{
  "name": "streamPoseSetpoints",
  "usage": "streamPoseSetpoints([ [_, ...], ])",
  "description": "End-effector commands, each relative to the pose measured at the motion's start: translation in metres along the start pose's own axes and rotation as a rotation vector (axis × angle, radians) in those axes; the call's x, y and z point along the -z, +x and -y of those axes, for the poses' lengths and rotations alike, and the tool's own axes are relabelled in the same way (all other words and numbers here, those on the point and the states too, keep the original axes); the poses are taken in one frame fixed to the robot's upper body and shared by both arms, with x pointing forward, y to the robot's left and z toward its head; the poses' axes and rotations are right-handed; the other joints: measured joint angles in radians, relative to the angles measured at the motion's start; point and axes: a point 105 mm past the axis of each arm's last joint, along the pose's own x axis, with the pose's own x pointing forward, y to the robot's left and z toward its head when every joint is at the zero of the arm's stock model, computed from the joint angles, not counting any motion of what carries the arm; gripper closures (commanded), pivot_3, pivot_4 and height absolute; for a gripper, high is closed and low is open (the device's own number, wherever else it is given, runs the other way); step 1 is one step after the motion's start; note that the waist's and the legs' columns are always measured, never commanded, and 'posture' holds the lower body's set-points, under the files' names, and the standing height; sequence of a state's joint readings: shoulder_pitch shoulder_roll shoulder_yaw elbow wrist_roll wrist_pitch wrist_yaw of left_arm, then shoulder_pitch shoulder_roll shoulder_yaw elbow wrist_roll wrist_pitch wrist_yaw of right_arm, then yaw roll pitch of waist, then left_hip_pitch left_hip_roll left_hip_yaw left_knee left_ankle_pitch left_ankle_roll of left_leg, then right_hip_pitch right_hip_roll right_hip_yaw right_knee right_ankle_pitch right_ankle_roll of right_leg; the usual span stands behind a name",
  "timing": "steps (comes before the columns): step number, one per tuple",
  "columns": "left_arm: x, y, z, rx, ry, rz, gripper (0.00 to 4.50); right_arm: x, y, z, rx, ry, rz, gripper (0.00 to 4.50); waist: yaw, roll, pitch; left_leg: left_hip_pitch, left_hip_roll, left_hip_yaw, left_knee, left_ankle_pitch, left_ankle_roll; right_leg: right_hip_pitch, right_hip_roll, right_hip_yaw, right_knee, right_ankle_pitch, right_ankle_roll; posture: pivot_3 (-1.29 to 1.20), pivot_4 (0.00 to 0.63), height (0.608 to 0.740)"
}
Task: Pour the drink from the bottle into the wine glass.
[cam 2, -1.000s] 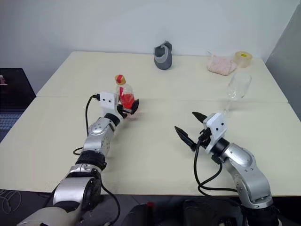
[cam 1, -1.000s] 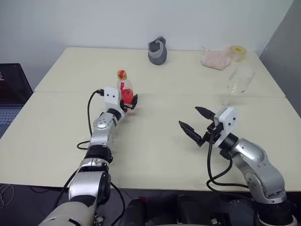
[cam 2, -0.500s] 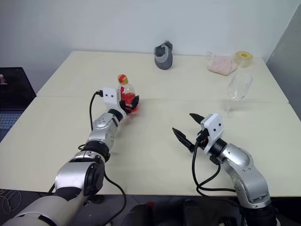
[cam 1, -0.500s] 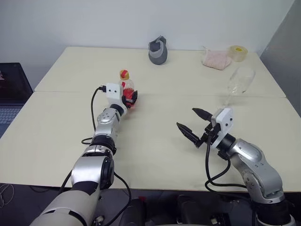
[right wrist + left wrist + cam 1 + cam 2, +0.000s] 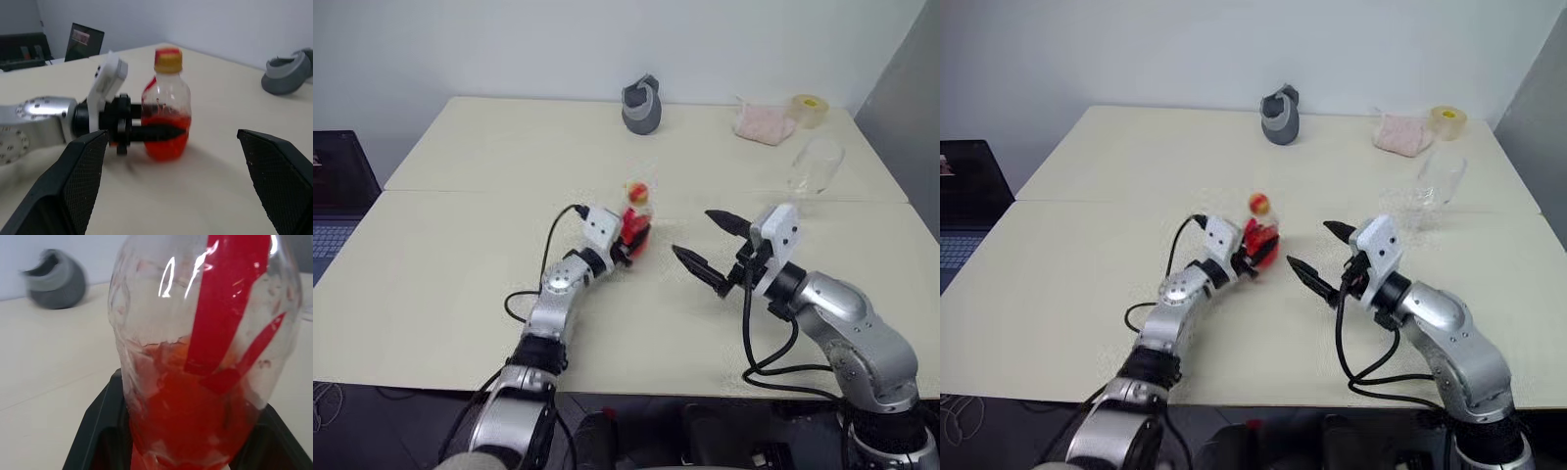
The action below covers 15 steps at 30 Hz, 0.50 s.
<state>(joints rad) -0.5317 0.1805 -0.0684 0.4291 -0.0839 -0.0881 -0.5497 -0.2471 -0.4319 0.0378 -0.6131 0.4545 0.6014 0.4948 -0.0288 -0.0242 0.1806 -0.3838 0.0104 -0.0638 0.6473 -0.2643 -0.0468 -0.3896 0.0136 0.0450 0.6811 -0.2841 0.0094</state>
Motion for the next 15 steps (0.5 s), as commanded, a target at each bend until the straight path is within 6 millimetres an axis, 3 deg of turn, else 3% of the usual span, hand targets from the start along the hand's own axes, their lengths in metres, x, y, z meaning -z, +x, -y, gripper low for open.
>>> streamPoseSetpoints([
  [1,-0.023,-0.003,0.029,0.104,0.093,0.030,2.62,-0.024,0.003,-0.004,-0.043,-0.036,0.046,0.00,0.000,0.000,0.000,0.000,0.000,0.000,0.000,0.000,0.000,0.000,0.000,0.000,0.000,0.000,0.000,0.00,0.150,0.740],
  [4,-0.029,-0.010,0.059,0.213,0.047,0.039,2.63,-0.029,0.009,-0.013,-0.128,-0.019,0.034,0.00,-0.005,0.001,0.000,0.002,0.000,-0.001,-0.001,0.002,0.003,0.001,0.001,-0.001,0.001,0.001,-0.002,0.00,0.150,0.740],
  [8,-0.035,-0.022,0.081,0.326,-0.015,0.043,2.63,-0.029,0.011,-0.015,-0.156,0.009,0.020,0.00,0.002,0.001,0.000,0.000,0.000,-0.003,0.000,0.002,0.003,0.001,0.001,-0.003,0.001,0.001,-0.002,0.00,0.150,0.740],
  [15,-0.039,-0.031,0.093,0.411,-0.050,0.037,2.63,-0.024,0.009,-0.019,-0.188,0.040,-0.002,0.00,0.000,0.001,0.000,0.000,0.000,-0.003,0.000,0.002,0.003,0.001,0.001,-0.003,0.001,0.001,-0.002,0.00,0.150,0.740],
])
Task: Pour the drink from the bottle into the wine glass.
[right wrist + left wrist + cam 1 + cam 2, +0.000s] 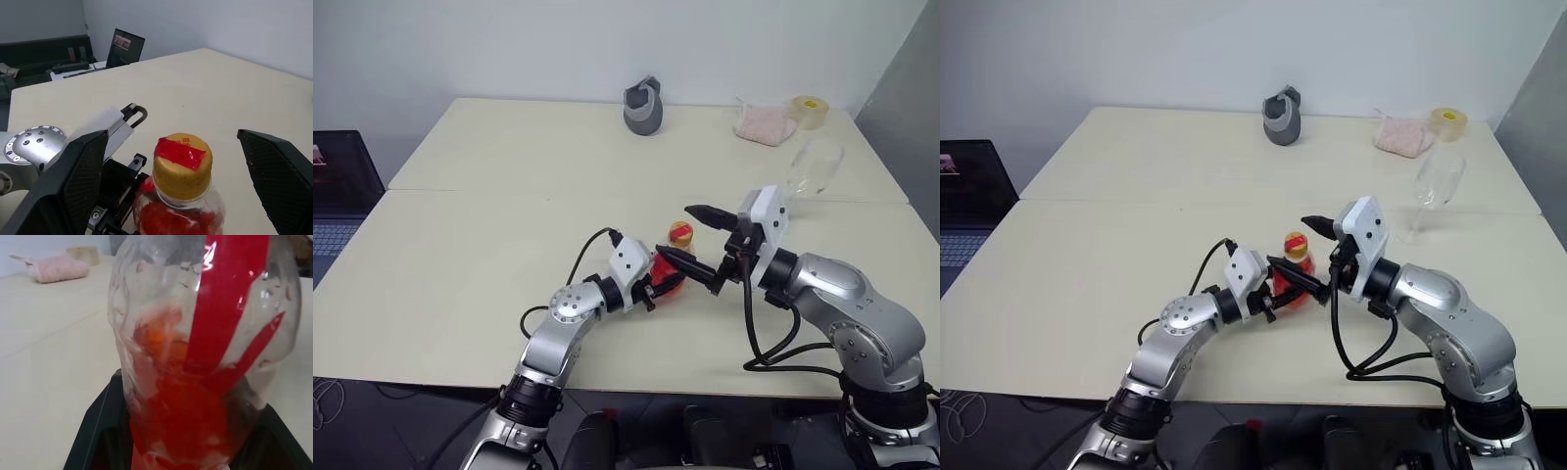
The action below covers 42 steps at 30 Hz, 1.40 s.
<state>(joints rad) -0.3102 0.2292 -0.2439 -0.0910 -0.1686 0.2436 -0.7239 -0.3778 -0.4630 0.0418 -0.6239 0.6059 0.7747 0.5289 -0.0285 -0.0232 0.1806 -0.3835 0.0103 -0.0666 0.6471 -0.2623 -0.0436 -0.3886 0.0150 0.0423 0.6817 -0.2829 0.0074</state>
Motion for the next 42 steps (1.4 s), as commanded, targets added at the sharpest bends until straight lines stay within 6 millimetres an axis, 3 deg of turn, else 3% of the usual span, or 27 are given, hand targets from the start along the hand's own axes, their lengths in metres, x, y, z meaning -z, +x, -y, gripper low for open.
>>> streamPoseSetpoints([
  [1,-0.018,0.001,0.009,0.049,0.021,0.060,2.63,-0.008,-0.002,-0.005,-0.024,-0.022,0.028,0.00,0.000,0.000,0.000,0.000,0.000,0.000,0.000,0.000,0.000,0.000,0.000,0.000,0.000,0.000,0.000,0.00,0.150,0.740],
  [3,-0.018,0.000,0.008,0.050,0.022,0.057,2.63,-0.009,-0.002,-0.005,-0.022,-0.019,0.035,0.00,0.000,0.000,0.000,0.000,0.000,0.000,0.000,0.000,0.000,0.000,0.000,0.000,0.000,0.000,0.000,0.00,0.150,0.740],
  [6,-0.017,-0.001,0.005,0.046,0.026,0.052,2.63,-0.011,-0.003,-0.007,-0.031,-0.024,0.052,0.59,0.000,0.000,0.000,0.000,0.000,0.000,0.000,0.000,0.000,0.000,0.000,0.000,0.000,0.000,0.000,0.00,0.150,0.740],
  [13,-0.016,-0.002,0.006,0.047,0.026,0.049,2.63,-0.010,-0.003,-0.010,-0.051,-0.051,0.046,3.09,0.000,0.000,0.000,0.000,0.000,0.000,0.000,0.000,0.000,0.000,0.000,0.000,0.000,-0.001,0.001,0.00,0.150,0.740],
  [14,-0.017,-0.002,0.007,0.049,0.024,0.051,2.63,-0.009,-0.003,-0.011,-0.057,-0.056,0.043,3.27,0.000,0.000,0.000,0.000,0.000,0.000,0.000,0.000,0.000,0.000,0.000,0.000,-0.001,-0.001,0.001,0.00,0.150,0.740],
  [18,-0.022,-0.004,0.017,0.129,0.012,0.062,2.72,-0.009,-0.004,-0.009,-0.108,-0.091,0.022,3.27,0.000,0.000,0.000,0.000,0.000,0.000,0.000,0.000,0.000,0.000,0.000,0.000,-0.001,-0.001,0.001,0.00,0.150,0.740],
  [27,-0.031,-0.027,0.058,0.506,0.073,0.019,3.17,0.007,-0.015,0.005,-0.459,-0.251,-0.203,3.27,-0.003,0.000,0.001,0.001,0.000,0.002,-0.001,0.000,0.000,0.000,0.001,-0.001,-0.001,-0.003,0.004,0.00,0.150,0.740],
  [30,-0.026,-0.025,0.055,0.506,0.123,0.005,3.36,0.008,-0.016,0.001,-0.510,-0.226,-0.214,3.27,-0.001,0.000,0.001,0.000,0.000,0.002,-0.001,0.000,0.000,0.000,0.001,0.000,-0.001,-0.003,0.004,0.00,0.150,0.740],
  [34,-0.027,-0.010,0.028,0.316,0.132,0.053,3.50,0.001,-0.017,-0.005,-0.483,-0.145,-0.165,3.27,0.002,0.000,0.001,0.000,0.000,0.001,0.000,0.000,0.000,0.000,-0.001,0.000,-0.001,-0.001,0.000,0.00,0.150,0.740],
  [37,-0.029,0.001,0.002,0.076,0.109,0.114,3.52,-0.004,-0.022,-0.005,-0.345,-0.063,-0.081,2.24,0.010,-0.001,0.001,-0.001,0.000,-0.001,0.001,0.000,0.000,0.000,-0.001,-0.001,-0.001,0.000,-0.001,0.00,0.150,0.740],
  [40,-0.027,0.002,-0.004,-0.007,0.117,0.129,3.54,-0.008,-0.025,-0.008,-0.238,-0.018,-0.028,1.25,0.011,0.000,0.001,-0.002,0.000,-0.001,0.000,0.000,0.000,0.000,-0.001,-0.001,-0.001,0.000,-0.001,0.00,0.150,0.740],
  [42,-0.024,0.003,-0.010,-0.067,0.126,0.129,3.57,-0.009,-0.025,-0.009,-0.121,-0.031,0.005,1.25,0.007,0.000,0.001,-0.002,0.000,-0.001,0.000,0.000,0.000,-0.001,-0.001,-0.001,-0.001,0.000,-0.001,0.00,0.150,0.740],
])
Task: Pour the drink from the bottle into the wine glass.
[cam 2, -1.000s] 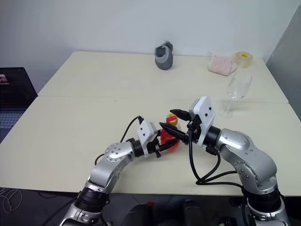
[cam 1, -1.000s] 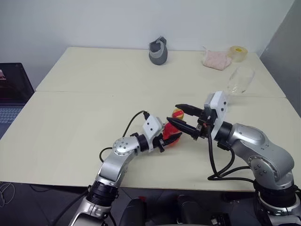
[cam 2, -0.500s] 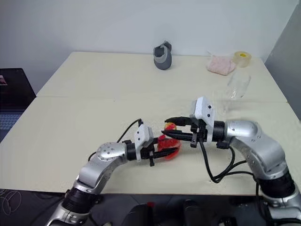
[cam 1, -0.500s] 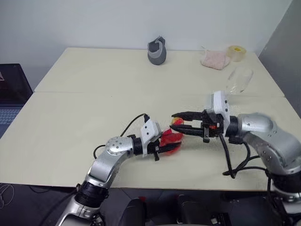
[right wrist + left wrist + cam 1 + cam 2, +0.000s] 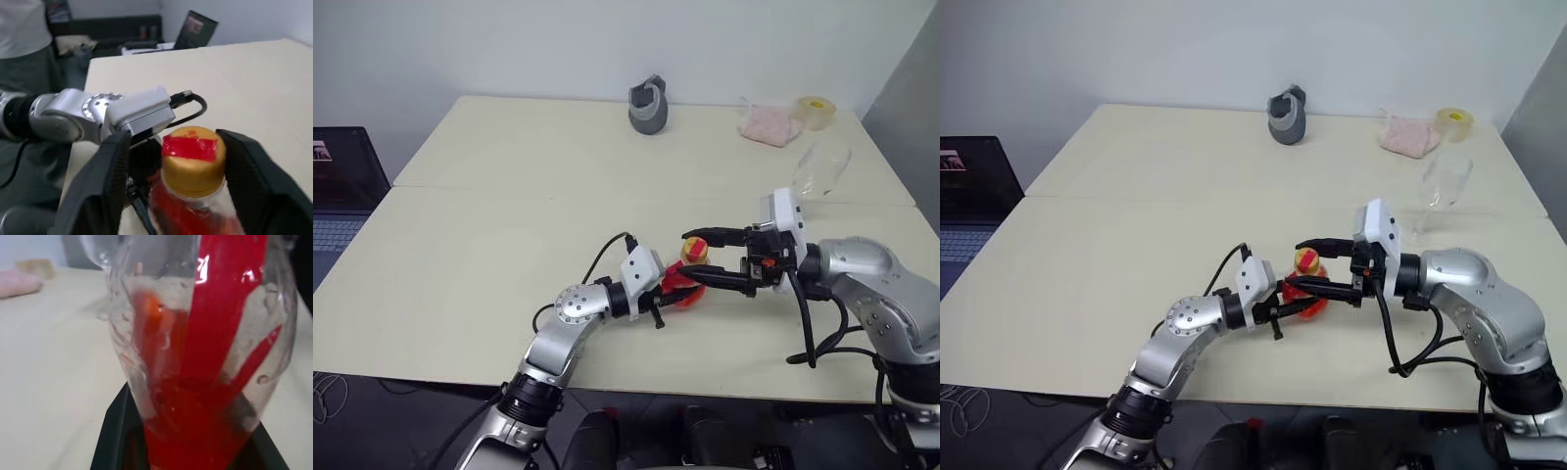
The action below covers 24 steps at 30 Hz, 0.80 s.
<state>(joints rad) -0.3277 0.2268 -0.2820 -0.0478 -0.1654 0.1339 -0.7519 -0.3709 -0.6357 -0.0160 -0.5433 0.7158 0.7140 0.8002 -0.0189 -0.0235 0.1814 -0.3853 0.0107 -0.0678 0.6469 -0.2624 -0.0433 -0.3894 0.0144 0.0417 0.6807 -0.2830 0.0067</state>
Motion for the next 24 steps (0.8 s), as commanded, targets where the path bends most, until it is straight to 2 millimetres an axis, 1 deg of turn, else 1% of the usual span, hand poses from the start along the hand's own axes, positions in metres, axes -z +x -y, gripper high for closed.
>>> streamPoseSetpoints([
  [1,-0.017,-0.004,-0.022,-0.149,0.076,0.070,3.58,-0.011,0.001,-0.009,0.138,-0.041,0.067,1.25,-0.005,0.000,0.000,0.001,0.000,0.000,0.000,0.000,0.000,0.000,0.000,0.000,0.000,0.000,0.000,0.00,0.150,0.740],
  [2,-0.017,-0.005,-0.024,-0.165,0.078,0.069,3.58,-0.013,0.001,-0.008,0.182,-0.039,0.087,1.25,-0.006,0.000,0.000,0.001,0.000,0.000,-0.001,0.000,0.000,0.000,0.000,0.000,0.001,0.000,0.000,0.00,0.150,0.740],
  [4,-0.016,-0.003,-0.028,-0.183,0.078,0.067,3.58,-0.010,0.006,-0.006,0.284,-0.092,0.086,1.25,-0.008,0.000,0.000,0.001,0.000,0.000,0.000,0.000,0.000,0.000,0.001,0.000,0.001,-0.001,0.002,0.00,0.150,0.740],
  [5,-0.015,-0.002,-0.029,-0.185,0.076,0.067,3.58,-0.009,0.008,-0.004,0.337,-0.097,0.095,1.25,-0.008,0.000,0.000,0.001,0.000,0.000,0.000,0.000,0.000,0.000,0.001,0.000,0.001,-0.003,0.005,0.00,0.150,0.740],
  [7,-0.015,-0.001,-0.029,-0.184,0.076,0.067,3.58,-0.008,0.011,-0.004,0.386,-0.096,0.107,1.25,-0.008,0.000,0.000,0.001,0.000,0.000,0.000,0.000,0.000,0.001,0.001,0.000,0.001,-0.003,0.005,0.00,0.150,0.740],
  [10,-0.015,0.002,-0.028,-0.158,0.080,0.066,3.58,-0.013,0.014,0.000,0.459,-0.105,0.151,1.25,-0.008,0.000,0.000,0.001,-0.001,0.000,0.000,0.000,0.000,0.001,0.001,0.000,0.000,-0.003,0.005,0.00,0.150,0.740],
  [15,-0.015,0.005,-0.026,-0.131,0.078,0.067,3.58,-0.015,0.019,0.004,0.497,-0.104,0.176,1.25,-0.008,0.000,0.000,0.001,0.000,0.000,0.000,0.000,0.000,0.000,0.000,0.000,0.000,-0.003,0.005,0.00,0.150,0.740],
  [20,-0.014,0.003,-0.025,-0.128,0.076,0.064,3.58,-0.015,0.021,0.003,0.476,-0.117,0.172,1.25,-0.008,0.000,0.000,0.001,-0.001,0.000,0.000,0.000,0.000,0.000,0.000,0.000,0.000,-0.003,0.005,0.00,0.150,0.740],
  [24,-0.013,0.002,-0.025,-0.127,0.073,0.062,3.58,-0.014,0.026,-0.003,0.438,-0.121,0.159,1.25,-0.008,0.000,0.000,0.001,0.000,0.000,0.000,0.000,0.000,0.000,0.001,0.000,0.000,-0.003,0.005,0.00,0.150,0.740],
])
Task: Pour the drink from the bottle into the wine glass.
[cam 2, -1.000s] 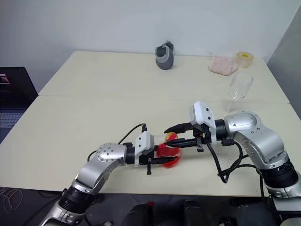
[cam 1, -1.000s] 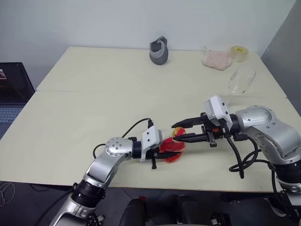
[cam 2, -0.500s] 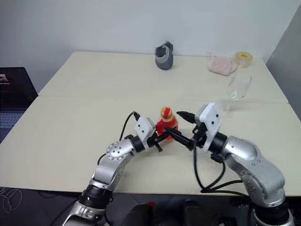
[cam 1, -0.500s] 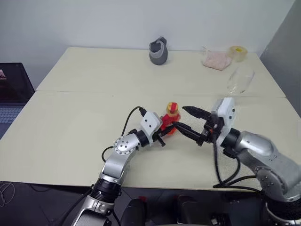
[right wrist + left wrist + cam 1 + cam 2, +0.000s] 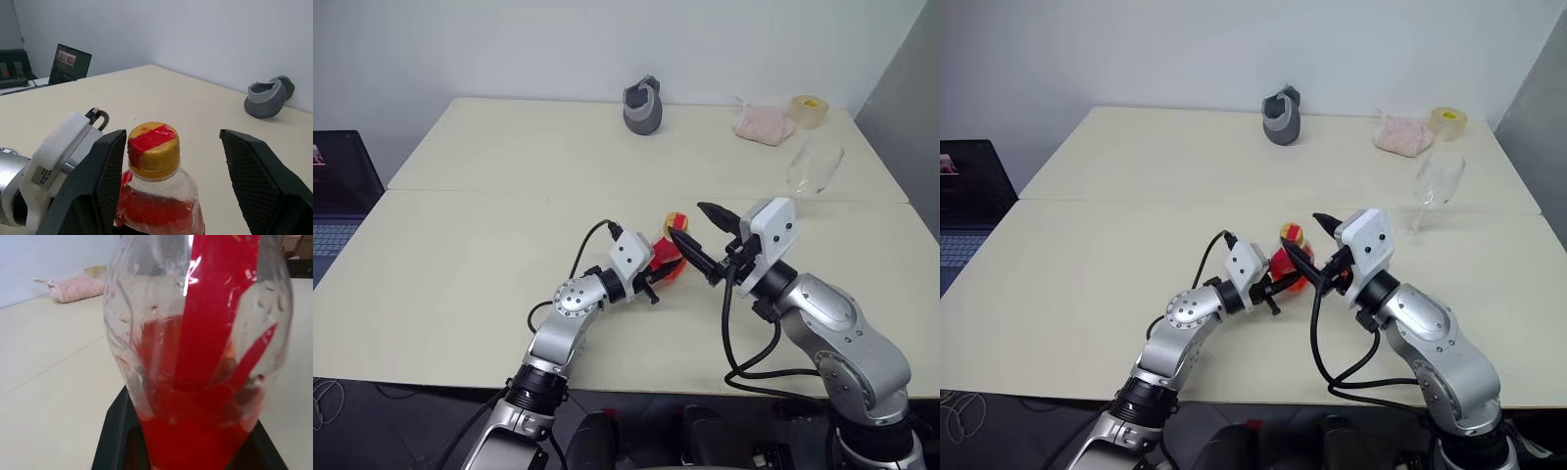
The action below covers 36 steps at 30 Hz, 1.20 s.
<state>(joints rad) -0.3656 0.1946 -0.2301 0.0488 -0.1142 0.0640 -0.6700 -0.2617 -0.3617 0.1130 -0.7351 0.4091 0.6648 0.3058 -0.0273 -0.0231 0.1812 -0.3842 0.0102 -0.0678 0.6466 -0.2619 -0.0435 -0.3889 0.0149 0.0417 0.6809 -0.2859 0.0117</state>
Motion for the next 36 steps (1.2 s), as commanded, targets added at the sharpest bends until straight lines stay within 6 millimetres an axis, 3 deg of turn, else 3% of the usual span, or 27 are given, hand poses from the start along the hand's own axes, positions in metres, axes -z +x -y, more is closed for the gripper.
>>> streamPoseSetpoints([
  [1,-0.016,0.001,0.001,0.012,0.033,0.060,3.58,-0.009,0.002,-0.010,-0.050,-0.028,0.031,1.25,0.000,0.000,0.000,0.000,0.000,0.000,0.000,0.000,0.000,0.000,0.000,0.000,0.000,0.000,0.000,0.00,0.150,0.740],
  [9,-0.016,0.002,0.002,0.021,0.034,0.060,3.58,-0.008,0.005,-0.008,-0.049,-0.030,0.024,1.25,0.000,0.000,0.000,0.000,0.000,0.000,0.000,0.000,0.000,0.000,0.000,0.000,0.000,0.000,0.000,0.00,0.150,0.740],
  [12,-0.016,0.001,0.003,0.022,0.036,0.058,3.58,-0.008,0.005,-0.006,-0.048,-0.030,0.025,1.82,0.000,0.000,0.000,0.000,0.000,0.000,0.000,0.000,0.000,0.000,0.000,0.000,0.000,0.000,0.000,0.00,0.150,0.740],
  [16,-0.016,0.001,0.003,0.023,0.036,0.058,3.58,-0.006,0.005,-0.007,-0.062,-0.031,0.015,3.16,0.000,0.000,0.000,0.000,0.000,0.000,0.000,0.000,0.000,0.000,0.000,0.000,0.000,0.000,0.000,0.00,0.150,0.740],
  [17,-0.017,0.001,0.003,0.023,0.036,0.058,3.59,-0.005,0.005,-0.007,-0.063,-0.032,0.013,3.31,0.000,0.000,0.000,0.000,0.000,0.000,0.000,0.000,0.000,0.000,0.000,0.000,0.000,0.000,0.000,0.00,0.150,0.740],
  [22,-0.023,0.001,0.009,0.061,0.021,0.080,3.60,-0.002,0.002,-0.002,-0.072,-0.047,-0.004,3.30,0.000,0.000,0.000,0.000,0.000,0.000,0.000,0.000,0.000,0.000,0.000,0.000,0.000,0.000,0.000,0.00,0.150,0.740],
  [27,-0.036,-0.015,0.049,0.401,-0.044,0.059,3.60,0.001,-0.006,0.004,-0.276,-0.070,-0.072,3.30,-0.004,0.000,0.000,0.000,0.000,0.000,0.000,0.000,0.000,0.000,0.000,0.000,0.000,0.000,0.000,0.00,0.150,0.740],
  [30,-0.039,-0.031,0.061,0.586,-0.051,0.005,3.62,0.003,-0.016,0.015,-0.422,-0.109,-0.158,3.30,-0.005,0.000,0.000,0.001,0.000,0.001,0.000,0.000,0.000,0.001,0.001,0.000,0.000,0.000,0.000,0.00,0.150,0.740],
  [33,-0.040,-0.038,0.064,0.666,-0.012,-0.025,3.65,0.003,-0.021,0.024,-0.503,-0.118,-0.215,3.30,-0.004,0.000,0.001,0.001,0.000,0.002,0.000,0.000,0.001,0.001,0.001,-0.001,0.000,0.000,0.000,0.00,0.150,0.740],
  [36,-0.037,-0.029,0.053,0.597,0.016,-0.024,3.66,-0.001,-0.025,0.022,-0.554,-0.085,-0.221,3.30,-0.002,0.000,0.001,0.000,0.000,0.003,0.000,0.000,0.001,0.001,0.001,-0.001,-0.001,0.000,0.000,0.00,0.150,0.740],
])
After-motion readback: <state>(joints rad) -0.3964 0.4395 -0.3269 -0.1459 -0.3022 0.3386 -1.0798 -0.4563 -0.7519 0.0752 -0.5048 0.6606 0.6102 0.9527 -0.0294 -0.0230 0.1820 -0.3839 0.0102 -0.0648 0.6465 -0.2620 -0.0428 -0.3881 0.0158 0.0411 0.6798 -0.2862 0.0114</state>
